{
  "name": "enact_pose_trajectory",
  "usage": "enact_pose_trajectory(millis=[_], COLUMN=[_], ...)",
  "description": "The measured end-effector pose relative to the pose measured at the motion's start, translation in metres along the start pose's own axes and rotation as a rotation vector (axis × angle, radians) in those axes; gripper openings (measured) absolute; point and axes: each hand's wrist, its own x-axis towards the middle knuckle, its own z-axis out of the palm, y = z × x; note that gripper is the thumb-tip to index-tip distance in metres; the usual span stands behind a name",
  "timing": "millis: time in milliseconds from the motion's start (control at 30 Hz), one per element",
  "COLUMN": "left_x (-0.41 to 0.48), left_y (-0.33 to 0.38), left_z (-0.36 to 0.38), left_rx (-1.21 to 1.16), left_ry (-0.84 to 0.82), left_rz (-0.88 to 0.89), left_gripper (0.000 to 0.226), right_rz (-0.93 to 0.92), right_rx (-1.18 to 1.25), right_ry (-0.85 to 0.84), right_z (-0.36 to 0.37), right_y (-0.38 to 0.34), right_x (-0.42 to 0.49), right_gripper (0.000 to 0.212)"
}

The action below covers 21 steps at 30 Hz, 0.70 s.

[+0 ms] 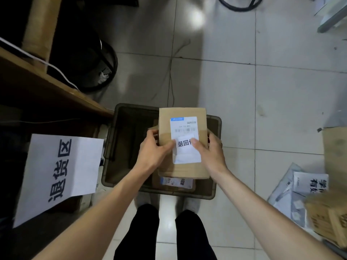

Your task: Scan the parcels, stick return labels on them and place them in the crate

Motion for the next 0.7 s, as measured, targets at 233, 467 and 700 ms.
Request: enact_pose_trajectory(millis=[233,467,700], left_x=[0.002,0.004,0.002], left_y=[-0.01,-0.012,-0.012], left_z=[-0.008,-0.017,-0.015], left_rx=[0.116,0.182,0.219], left_ry=[-0.018,-0.048,-0.029], left_rz=[-0.025,-0.052,-0.021], left_gripper=[0.053,0.056,0.062], right_rz=[-0.048,-0.04,-0.017], right_rx=[-0.135,-0.231,-0.276], right_ry=[0.05,0.059,0.074], right_z=[0.007,0.017,0.019], right_y=[-0.013,-0.021,-0.022], right_x=[-0.007,-0.015,-0.022], right_gripper=[0.047,0.057,0.062])
